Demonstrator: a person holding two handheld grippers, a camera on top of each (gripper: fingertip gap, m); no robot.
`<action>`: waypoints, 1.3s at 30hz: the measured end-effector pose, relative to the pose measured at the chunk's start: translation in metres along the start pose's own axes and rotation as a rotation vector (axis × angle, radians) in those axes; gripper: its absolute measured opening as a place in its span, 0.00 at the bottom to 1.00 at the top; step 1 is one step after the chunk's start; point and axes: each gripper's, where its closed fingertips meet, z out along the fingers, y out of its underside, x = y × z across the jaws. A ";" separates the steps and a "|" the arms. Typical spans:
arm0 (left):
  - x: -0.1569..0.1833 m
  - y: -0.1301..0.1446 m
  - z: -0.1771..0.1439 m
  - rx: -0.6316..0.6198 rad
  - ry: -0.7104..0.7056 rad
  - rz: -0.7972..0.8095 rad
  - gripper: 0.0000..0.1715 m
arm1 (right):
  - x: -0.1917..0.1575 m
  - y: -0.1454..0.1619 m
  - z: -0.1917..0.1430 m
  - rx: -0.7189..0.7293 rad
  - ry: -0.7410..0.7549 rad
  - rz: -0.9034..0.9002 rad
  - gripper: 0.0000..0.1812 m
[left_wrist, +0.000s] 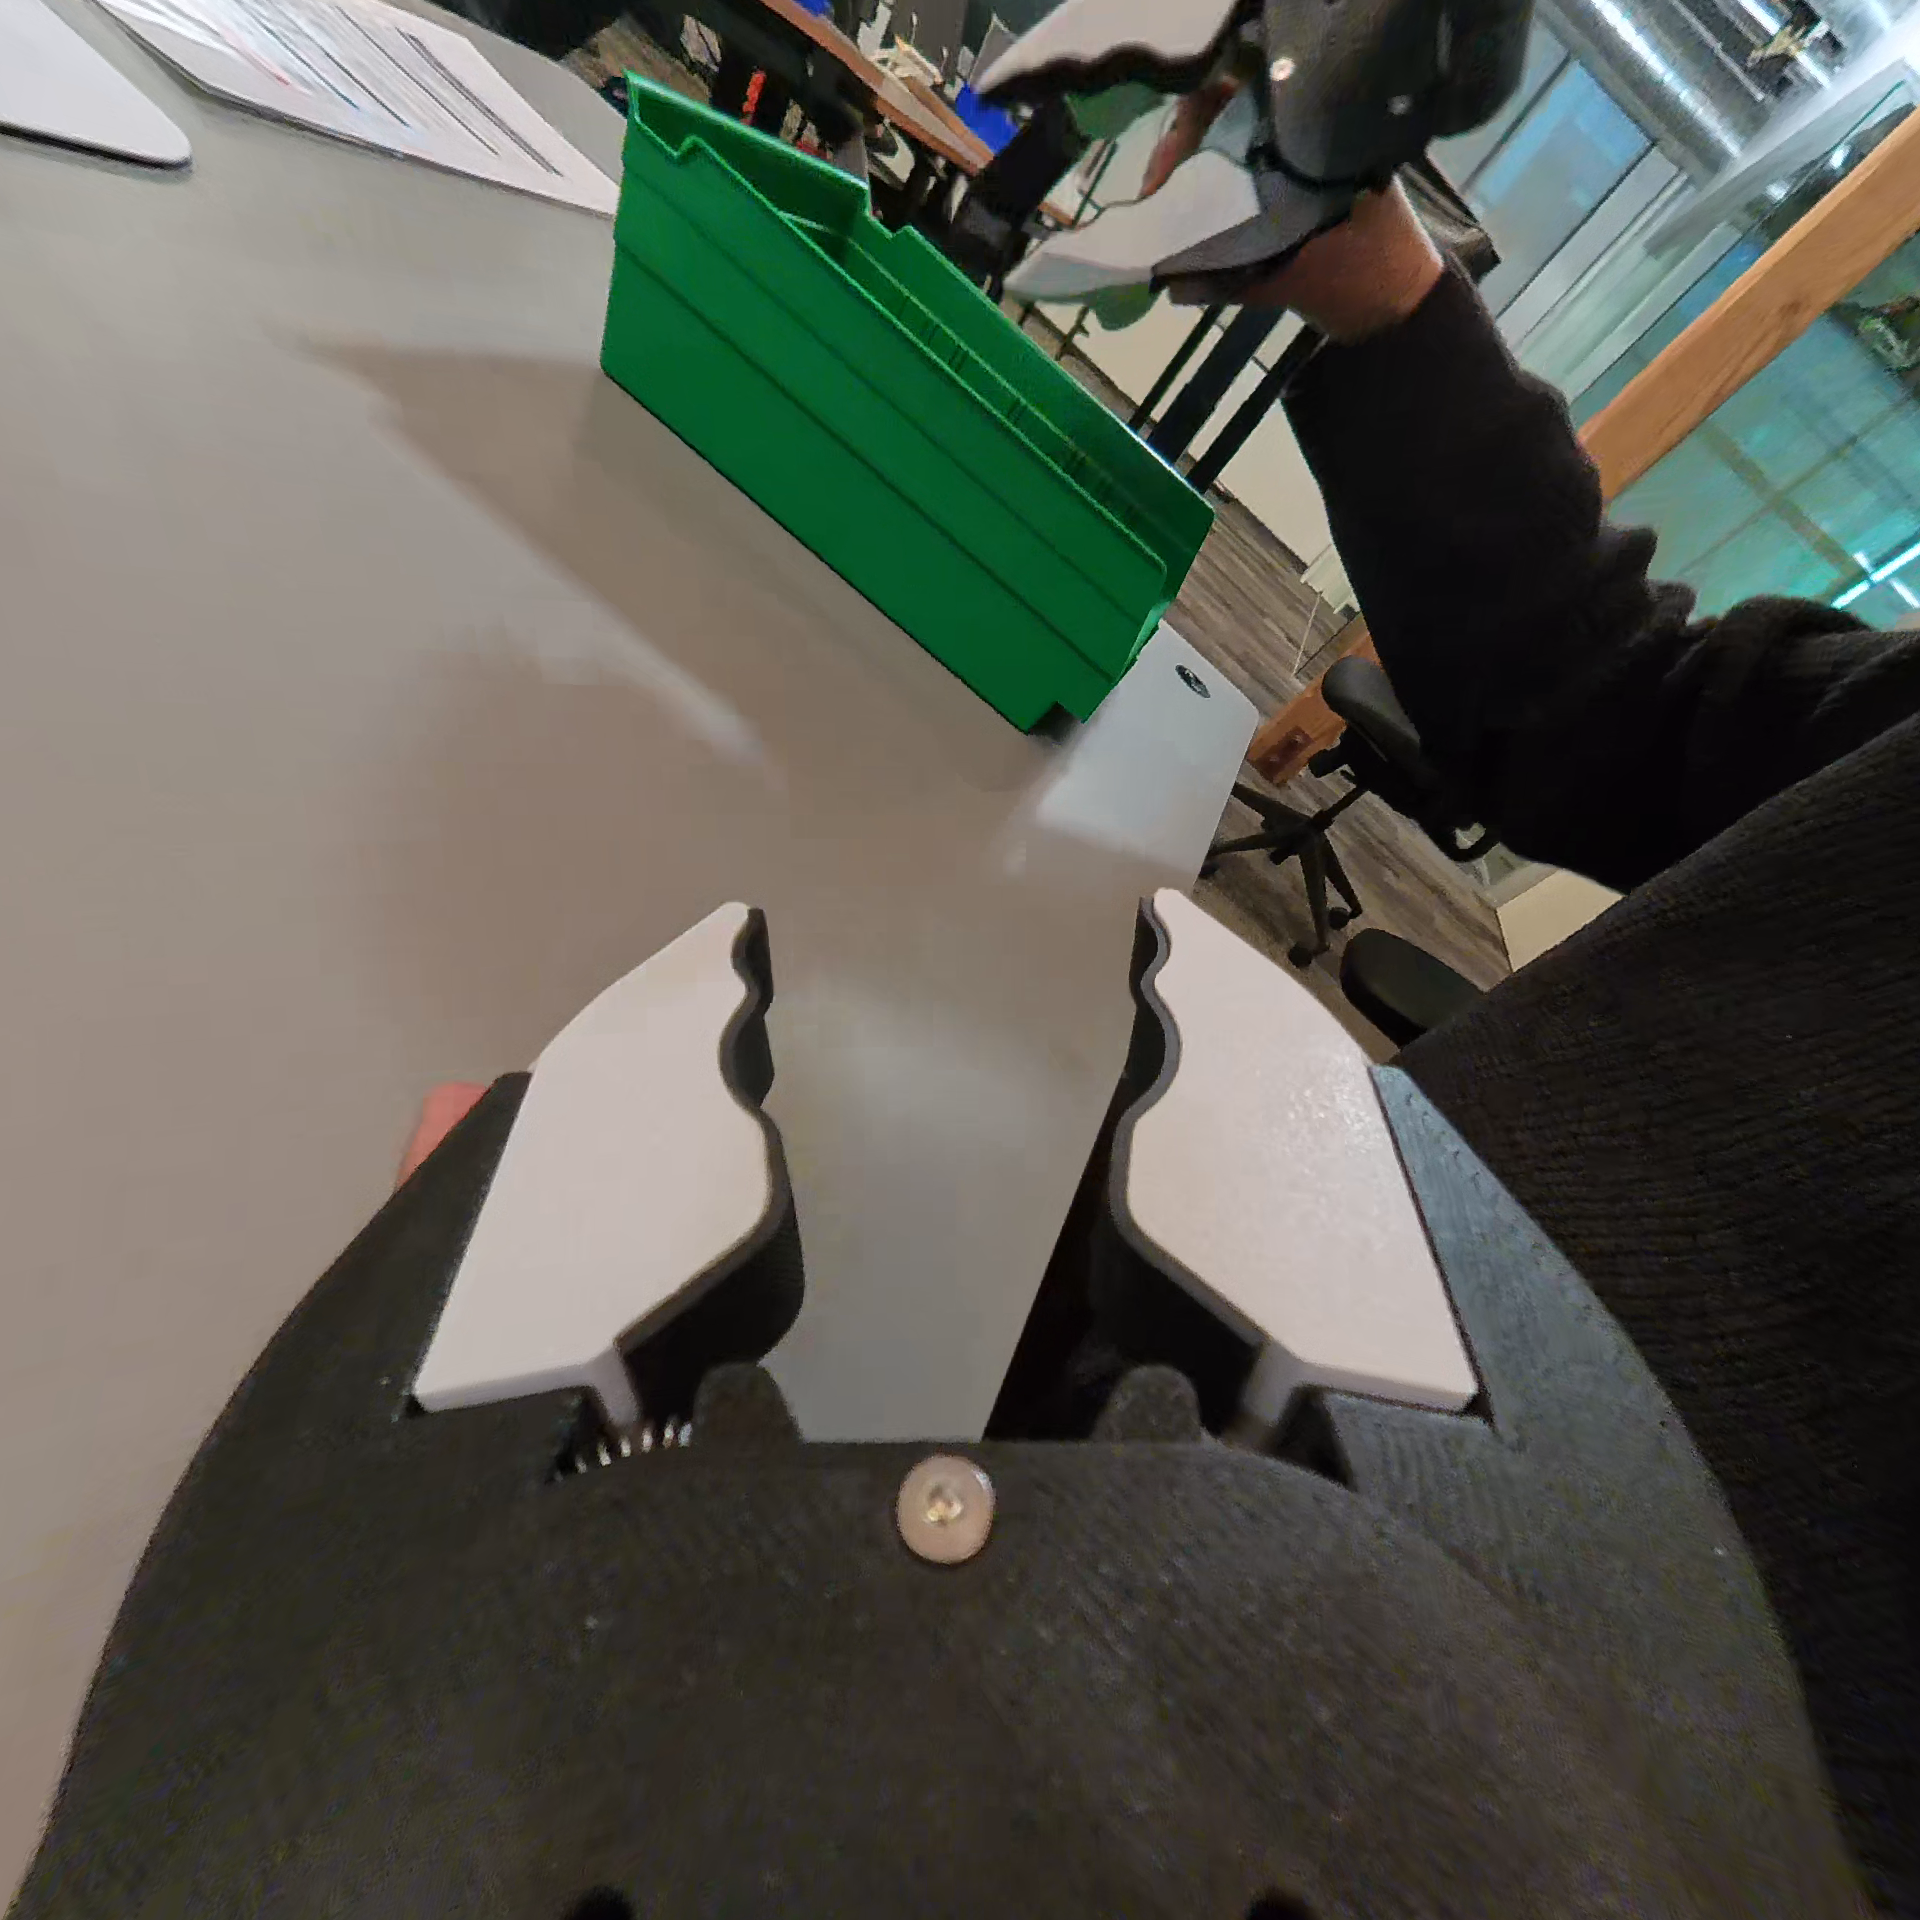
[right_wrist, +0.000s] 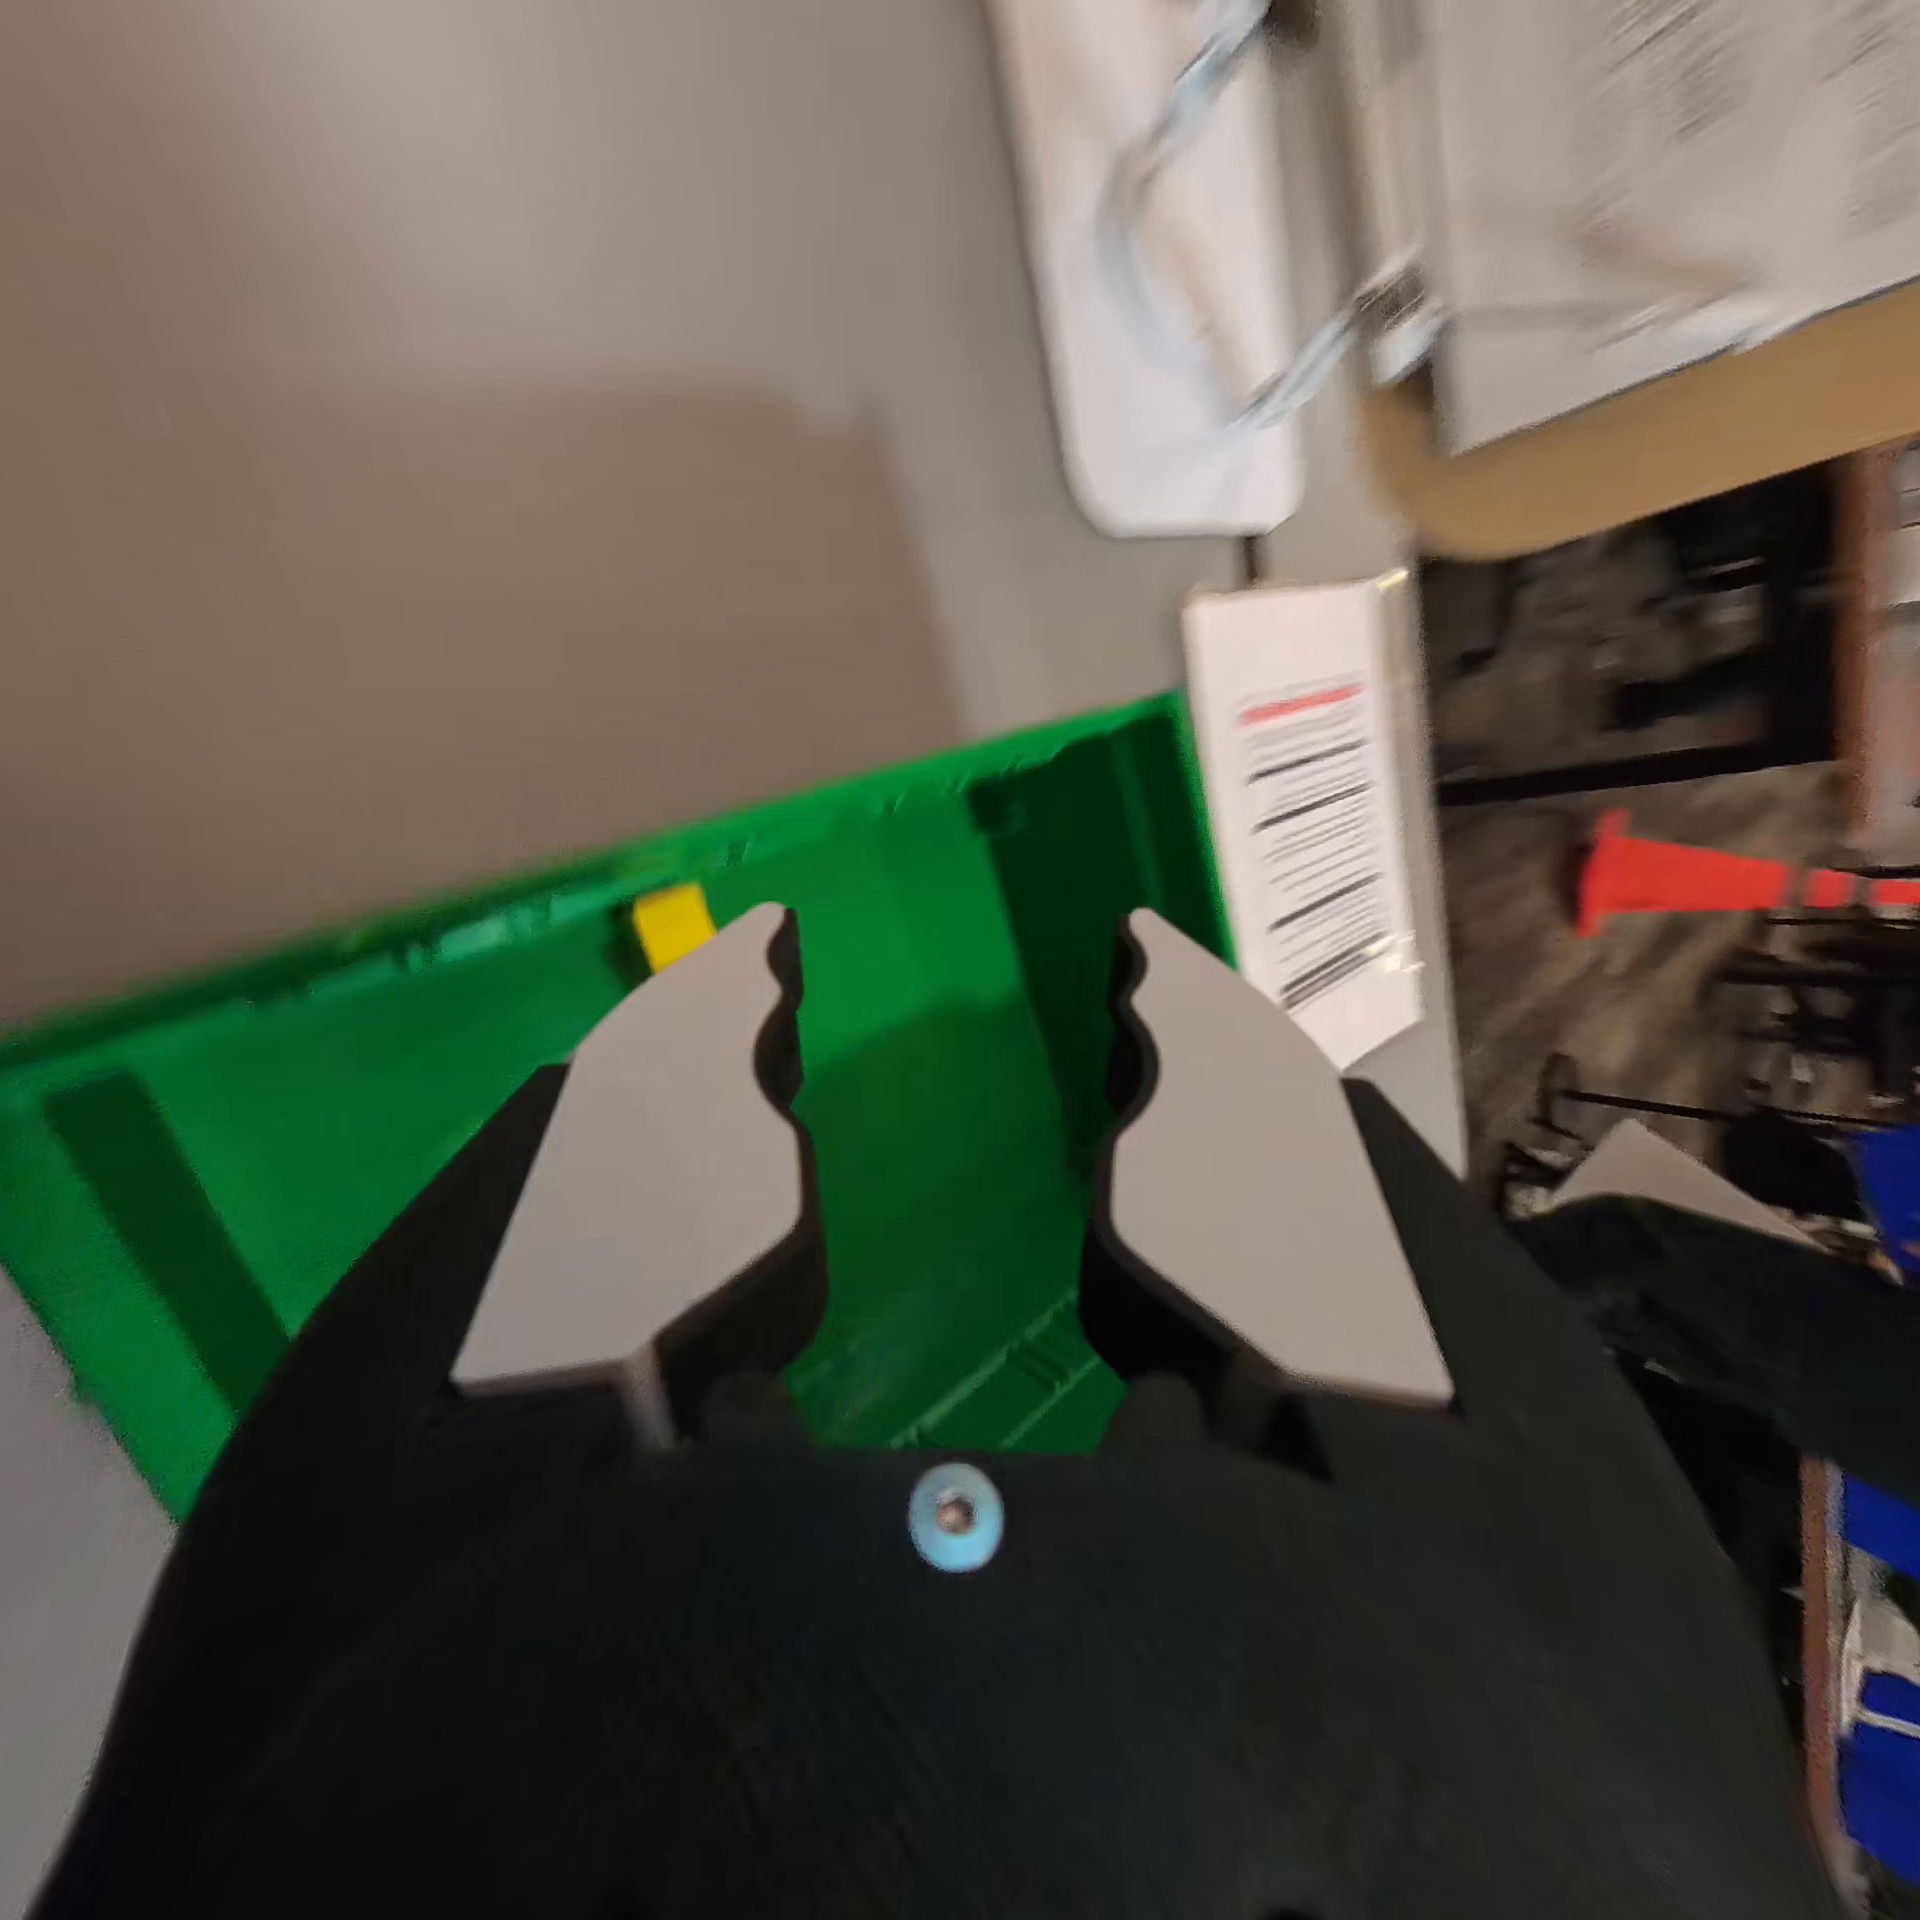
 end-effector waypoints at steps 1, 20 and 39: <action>0.001 -0.002 -0.002 0.005 -0.005 0.005 0.40 | 0.002 -0.017 -0.008 0.063 0.051 0.031 0.32; -0.099 -0.087 -0.202 -0.088 -0.689 0.366 0.52 | -0.142 -0.208 -0.058 0.773 -0.355 0.648 0.41; -0.263 -0.071 -0.272 -0.846 -0.874 0.608 0.48 | -0.210 -0.229 -0.030 0.659 -0.504 0.666 0.40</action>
